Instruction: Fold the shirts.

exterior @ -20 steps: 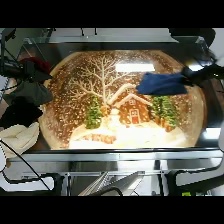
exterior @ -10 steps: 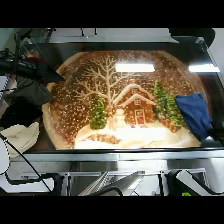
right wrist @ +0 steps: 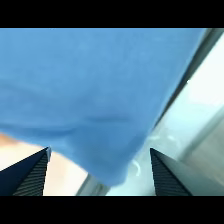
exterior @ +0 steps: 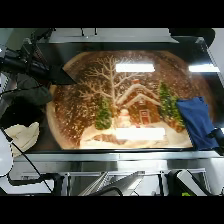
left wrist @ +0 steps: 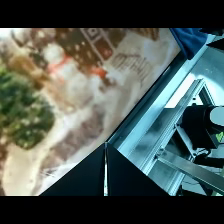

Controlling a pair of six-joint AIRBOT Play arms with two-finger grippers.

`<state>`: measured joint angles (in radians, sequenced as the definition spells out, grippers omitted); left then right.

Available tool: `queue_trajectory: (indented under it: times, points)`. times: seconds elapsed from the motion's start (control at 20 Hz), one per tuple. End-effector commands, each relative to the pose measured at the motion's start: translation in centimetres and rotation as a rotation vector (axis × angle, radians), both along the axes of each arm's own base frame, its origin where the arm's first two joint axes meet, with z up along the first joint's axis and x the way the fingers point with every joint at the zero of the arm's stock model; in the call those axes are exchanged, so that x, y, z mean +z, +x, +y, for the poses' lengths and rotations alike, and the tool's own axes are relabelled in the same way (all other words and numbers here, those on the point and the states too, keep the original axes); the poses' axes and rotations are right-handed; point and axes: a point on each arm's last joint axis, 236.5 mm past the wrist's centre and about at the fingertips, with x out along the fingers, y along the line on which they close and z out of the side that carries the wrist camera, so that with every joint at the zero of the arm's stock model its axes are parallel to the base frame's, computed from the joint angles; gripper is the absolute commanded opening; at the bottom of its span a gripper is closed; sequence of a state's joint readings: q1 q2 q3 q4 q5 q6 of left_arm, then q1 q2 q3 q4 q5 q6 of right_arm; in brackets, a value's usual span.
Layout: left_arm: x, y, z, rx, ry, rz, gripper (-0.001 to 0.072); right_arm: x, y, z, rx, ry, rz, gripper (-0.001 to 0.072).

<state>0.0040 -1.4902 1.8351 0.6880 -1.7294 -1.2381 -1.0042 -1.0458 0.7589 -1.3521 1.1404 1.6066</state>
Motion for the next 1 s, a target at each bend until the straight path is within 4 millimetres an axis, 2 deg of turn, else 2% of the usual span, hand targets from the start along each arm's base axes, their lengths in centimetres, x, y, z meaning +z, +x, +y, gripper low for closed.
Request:
queue_trajectory:
  times: [0.0,0.05,0.1,0.2,0.25,0.35,0.4,0.55,0.65,0.8,0.95]
  points:
    - [0.1,0.4,0.5,0.018,-0.001,-0.004,0.0013,5.6,1.6,0.1,0.012,0.039,-0.047,0.0624]
    - [0.1,0.8,1.1,0.04,-0.004,-0.01,0.0013,7.9,3.7,0.5,0.029,0.055,-0.139,0.0335]
    - [0.3,1.5,1.8,0.072,-0.008,-0.02,0.0013,10.6,6.4,1.6,0.095,0.065,-0.262,0.0077]
    - [1.0,2.5,3.4,0.143,-0.015,-0.049,0.0013,14.7,10.2,4.3,0.196,0.074,-0.434,0.0062]
    - [1.5,2.5,4.1,0.18,-0.02,-0.069,0.0013,15.6,11.2,5.8,0.255,0.067,-0.473,0.0024]
    - [1.3,1.2,5.1,0.228,-0.024,-0.067,0.0013,16.1,12.4,9.4,0.385,0.064,-0.484,0.0024]
    - [0.6,0.0,5.5,0.246,-0.025,-0.048,0.0013,16.0,12.6,11.4,0.451,0.072,-0.484,0.0024]
    - [-3.2,-4.7,6.1,0.318,-0.033,0.026,0.0013,14.2,11.5,18.3,0.618,0.133,-0.462,0.0024]
    - [-6.2,-7.9,6.2,0.377,-0.042,0.079,0.0013,12.9,10.1,21.9,0.698,0.157,-0.455,0.0024]
    - [-9.9,-11.9,6.4,0.434,-0.051,0.157,0.0013,11.9,9.5,24.2,0.754,0.168,-0.455,0.0025]
    - [-11.7,-13.9,6.7,0.485,-0.059,0.179,0.0014,12.1,8.6,25.8,0.789,0.233,-0.442,0.0025]
